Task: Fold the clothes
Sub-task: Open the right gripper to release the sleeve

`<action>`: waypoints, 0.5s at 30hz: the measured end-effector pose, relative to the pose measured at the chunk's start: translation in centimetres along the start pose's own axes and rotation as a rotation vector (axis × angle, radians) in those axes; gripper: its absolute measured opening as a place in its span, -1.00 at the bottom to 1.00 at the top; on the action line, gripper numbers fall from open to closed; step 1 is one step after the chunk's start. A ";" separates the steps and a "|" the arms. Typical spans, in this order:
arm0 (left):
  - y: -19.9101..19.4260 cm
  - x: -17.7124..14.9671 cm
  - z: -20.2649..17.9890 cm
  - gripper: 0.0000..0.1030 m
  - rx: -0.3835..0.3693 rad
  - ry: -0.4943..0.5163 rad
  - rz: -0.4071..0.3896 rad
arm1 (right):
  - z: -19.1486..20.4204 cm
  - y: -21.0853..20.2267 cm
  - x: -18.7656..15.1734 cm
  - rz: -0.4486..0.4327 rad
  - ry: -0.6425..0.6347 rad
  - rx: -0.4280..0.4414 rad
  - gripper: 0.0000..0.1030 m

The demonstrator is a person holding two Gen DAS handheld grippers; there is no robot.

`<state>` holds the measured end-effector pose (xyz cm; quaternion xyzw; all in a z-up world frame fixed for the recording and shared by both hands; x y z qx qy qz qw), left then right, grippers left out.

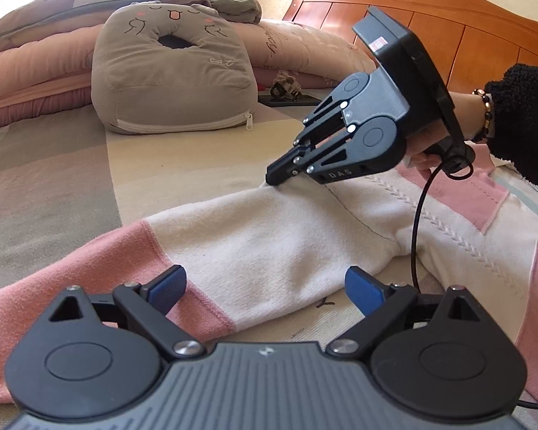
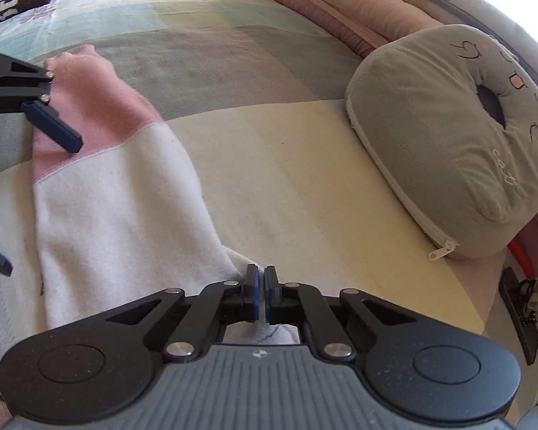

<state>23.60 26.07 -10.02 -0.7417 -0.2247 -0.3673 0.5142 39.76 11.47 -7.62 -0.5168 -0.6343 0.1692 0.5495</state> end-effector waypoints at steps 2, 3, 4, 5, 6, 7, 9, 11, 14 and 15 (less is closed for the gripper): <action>0.0 0.0 0.1 0.84 0.003 -0.006 -0.002 | -1.0 0.5 0.3 0.017 0.060 -0.020 -0.95; -0.1 0.0 0.2 0.84 0.006 -0.008 -0.004 | -1.2 0.5 0.4 0.019 0.068 -0.023 -0.92; -0.1 0.0 0.2 0.84 0.009 -0.010 -0.005 | -1.4 0.5 0.5 0.022 0.076 -0.026 -0.90; -0.2 0.0 0.3 0.84 0.011 -0.013 -0.008 | -1.5 0.3 0.6 0.011 0.094 -0.013 -0.88; -0.2 0.0 0.3 0.84 0.014 -0.015 -0.010 | -1.5 -0.1 0.7 -0.010 0.108 0.004 -0.84; -0.3 0.0 0.4 0.84 0.015 -0.018 -0.011 | -1.4 -0.4 0.9 -0.029 0.114 0.016 -0.81; -0.2 0.0 0.4 0.84 0.019 -0.019 -0.008 | -0.6 -0.8 1.5 -0.052 0.097 0.047 -0.64; -0.2 0.0 0.4 0.84 0.022 -0.020 -0.007 | 0.6 -0.7 2.2 -0.055 0.059 0.081 -0.63; -0.2 0.1 0.5 0.84 0.023 -0.022 -0.006 | 2.7 -0.1 2.6 -0.031 -0.039 0.095 -0.53; -0.2 0.0 0.5 0.84 0.023 -0.021 -0.005 | 3.2 0.1 2.6 -0.025 -0.073 0.084 -0.45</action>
Point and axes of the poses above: each gripper's, at about its wrist camera, not at the fingertips, and y roughly the way its jaws point, z to its left, x to its top, the point moved 1 cm from there along y, roughly the way its jaws point, and after that the axes turned 6 degrees about -y, right-handed, at the moved point
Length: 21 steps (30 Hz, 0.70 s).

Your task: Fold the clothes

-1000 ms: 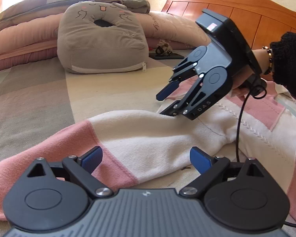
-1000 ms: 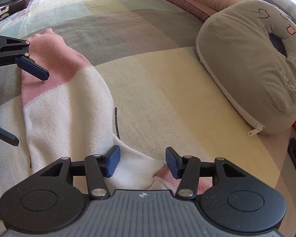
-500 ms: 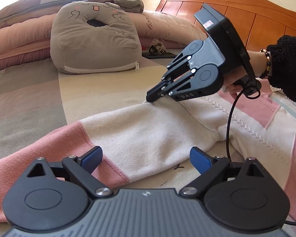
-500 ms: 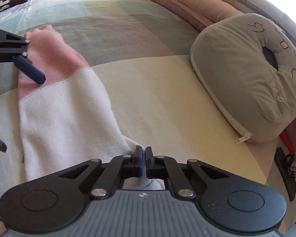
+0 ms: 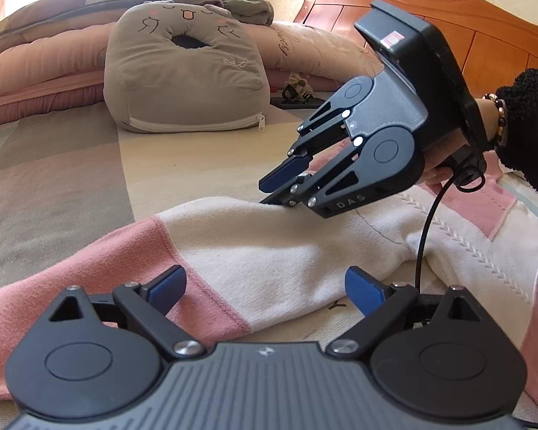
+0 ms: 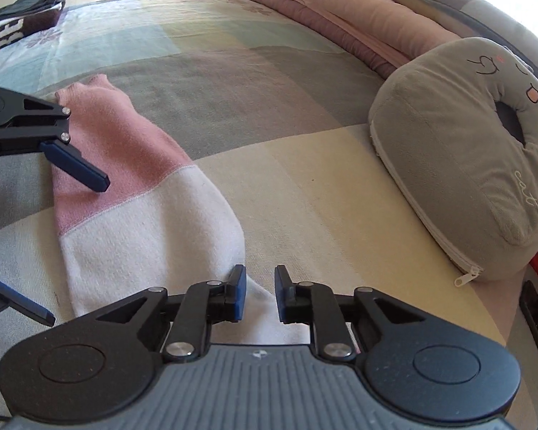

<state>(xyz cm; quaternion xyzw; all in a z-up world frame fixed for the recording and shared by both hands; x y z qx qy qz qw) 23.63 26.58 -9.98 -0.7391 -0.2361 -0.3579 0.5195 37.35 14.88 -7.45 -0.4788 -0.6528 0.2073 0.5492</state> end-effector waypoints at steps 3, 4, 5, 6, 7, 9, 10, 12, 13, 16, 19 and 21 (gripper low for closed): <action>0.1 -0.1 -0.1 0.84 -0.003 0.005 0.004 | 0.5 0.4 -0.1 0.004 -0.051 -0.017 -0.33; 0.1 -0.1 -0.2 0.84 -0.004 0.007 0.004 | 0.1 0.4 -0.2 0.005 -0.035 0.002 -0.33; 0.1 -0.1 -0.2 0.84 -0.005 0.008 0.005 | -0.5 0.5 -0.3 0.008 -0.004 0.030 -0.33; 0.1 -0.1 -0.2 0.84 -0.005 0.007 0.005 | -1.1 0.6 -0.4 0.010 0.026 0.059 -0.33; 0.1 -0.1 -0.2 0.84 -0.005 0.005 0.006 | -1.7 0.6 -0.5 0.013 0.056 0.088 -0.33; 0.1 -0.1 -0.1 0.84 -0.002 0.001 0.007 | -2.8 0.8 -1.0 0.017 0.134 0.147 -0.33; 0.2 -0.1 -0.1 0.84 -0.001 -0.001 0.008 | -3.1 0.8 -1.2 0.018 0.161 0.168 -0.33; 0.3 -0.1 0.0 0.84 0.001 -0.003 0.009 | -2.8 0.6 -1.2 0.019 0.157 0.182 -0.59; 0.3 -0.1 -0.1 0.84 0.001 -0.003 0.009 | -2.2 0.4 -1.2 0.016 0.129 0.175 -0.71; 0.4 -0.1 -0.1 0.84 0.005 -0.006 0.007 | -0.8 0.0 -0.8 -0.001 0.049 0.098 -0.82; 0.4 -0.1 0.1 0.84 0.016 -0.015 0.000 | -1.5 0.4 -0.6 -0.022 0.106 0.000 -0.83; 0.3 -0.1 0.5 0.84 0.029 -0.030 -0.008 | -2.2 0.9 -0.5 -0.026 0.163 -0.039 -0.81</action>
Point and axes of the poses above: each gripper's, at about its wrist camera, not at the fingertips, and y roughly the way its jaws point, z to its left, x to its top, the point moved 1 cm from there along y, roughly the way its jaws point, and after that the axes turned 6 degrees about -y, right-handed, at the moved point
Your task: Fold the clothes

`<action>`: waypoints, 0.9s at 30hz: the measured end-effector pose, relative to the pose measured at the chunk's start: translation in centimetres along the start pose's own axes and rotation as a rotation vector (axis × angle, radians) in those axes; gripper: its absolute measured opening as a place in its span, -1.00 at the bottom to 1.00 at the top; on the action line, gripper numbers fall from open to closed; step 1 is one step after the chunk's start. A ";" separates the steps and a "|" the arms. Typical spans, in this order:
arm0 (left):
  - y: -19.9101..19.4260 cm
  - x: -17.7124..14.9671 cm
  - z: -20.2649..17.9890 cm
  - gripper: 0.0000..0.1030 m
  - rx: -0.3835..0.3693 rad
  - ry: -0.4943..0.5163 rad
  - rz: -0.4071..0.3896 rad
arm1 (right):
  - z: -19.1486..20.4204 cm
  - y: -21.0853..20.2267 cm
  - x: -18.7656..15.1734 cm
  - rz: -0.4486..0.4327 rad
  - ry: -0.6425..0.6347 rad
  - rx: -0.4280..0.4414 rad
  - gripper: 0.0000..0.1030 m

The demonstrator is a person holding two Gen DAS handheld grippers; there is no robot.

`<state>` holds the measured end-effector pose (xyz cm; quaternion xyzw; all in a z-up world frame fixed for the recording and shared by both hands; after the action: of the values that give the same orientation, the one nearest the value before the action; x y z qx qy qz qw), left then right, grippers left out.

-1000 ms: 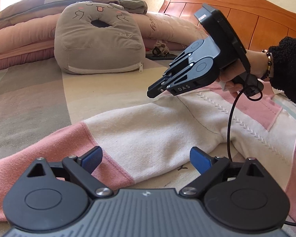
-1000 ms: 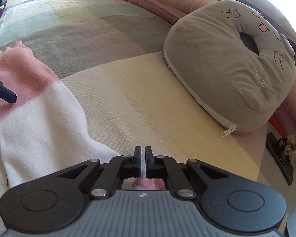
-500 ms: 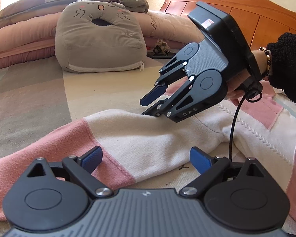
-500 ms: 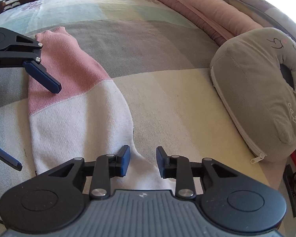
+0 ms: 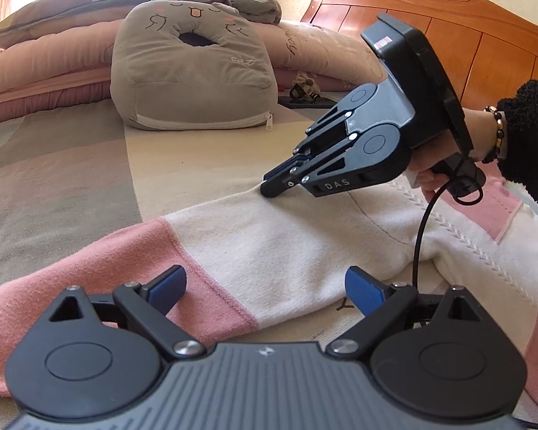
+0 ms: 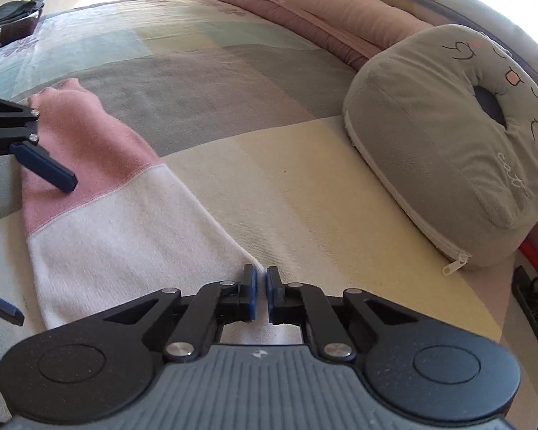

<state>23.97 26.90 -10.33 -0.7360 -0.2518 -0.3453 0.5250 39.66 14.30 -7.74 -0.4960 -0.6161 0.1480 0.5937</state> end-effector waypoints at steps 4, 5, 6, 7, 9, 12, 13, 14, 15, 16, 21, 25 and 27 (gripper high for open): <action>-0.2 0.1 1.2 0.84 0.047 -0.057 -0.016 | 0.1 -0.8 0.3 0.004 0.027 -0.035 -0.64; -0.2 0.1 1.6 0.84 0.066 -0.075 -0.017 | 0.1 -1.3 0.4 -0.001 0.042 -0.048 -0.51; -0.2 0.1 1.9 0.84 0.089 -0.092 -0.016 | 0.0 -1.9 0.4 0.004 0.063 -0.060 -0.42; -0.1 0.2 2.2 0.85 0.122 -0.105 -0.010 | -0.1 -2.4 0.2 0.016 0.088 -0.071 -0.40; 0.1 0.2 2.8 0.85 0.194 -0.126 0.005 | -0.1 -3.0 -0.5 0.060 0.138 -0.092 -0.36; 0.5 0.2 3.8 0.85 0.263 -0.164 0.026 | -0.4 -2.6 -2.5 0.116 0.212 -0.095 -0.19; 0.4 0.2 4.1 0.85 0.273 -0.176 0.026 | -0.7 -2.1 -3.0 0.115 0.242 -0.091 -0.15; 0.3 0.3 4.4 0.85 0.283 -0.190 0.023 | -1.0 -1.7 -3.4 0.113 0.273 -0.087 -0.08; 0.2 0.3 4.7 0.85 0.313 -0.201 0.021 | -1.5 -1.3 -3.6 0.107 0.316 -0.084 0.00; 0.2 0.3 5.2 0.85 0.364 -0.210 0.020 | -1.9 -1.0 -3.4 0.102 0.347 -0.084 0.05; -1.1 0.3 7.2 0.85 0.335 -0.294 -0.021 | -2.5 -0.2 -2.3 0.104 0.389 -0.097 0.26; -1.4 0.4 7.6 0.85 0.299 -0.312 -0.033 | -0.6 -3.3 -2.7 0.075 0.343 -0.103 0.26; -1.5 0.5 7.3 0.85 0.305 -0.304 -0.036 | 0.6 -6.1 -3.9 0.055 0.351 -0.095 0.27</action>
<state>24.95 34.28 -10.53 -0.6871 -0.3905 -0.1976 0.5799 35.72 8.62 -5.45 -0.5585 -0.4953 0.0460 0.6637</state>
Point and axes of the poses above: each gripper's, at about its wrist camera, not at the fingertips, and y roughly the way its jaws point, z to its left, x to its top, the point moved 1 cm from there along y, roughly the way its jaws point, and after that the axes turned 6 degrees about -y, right-handed, at the moved point
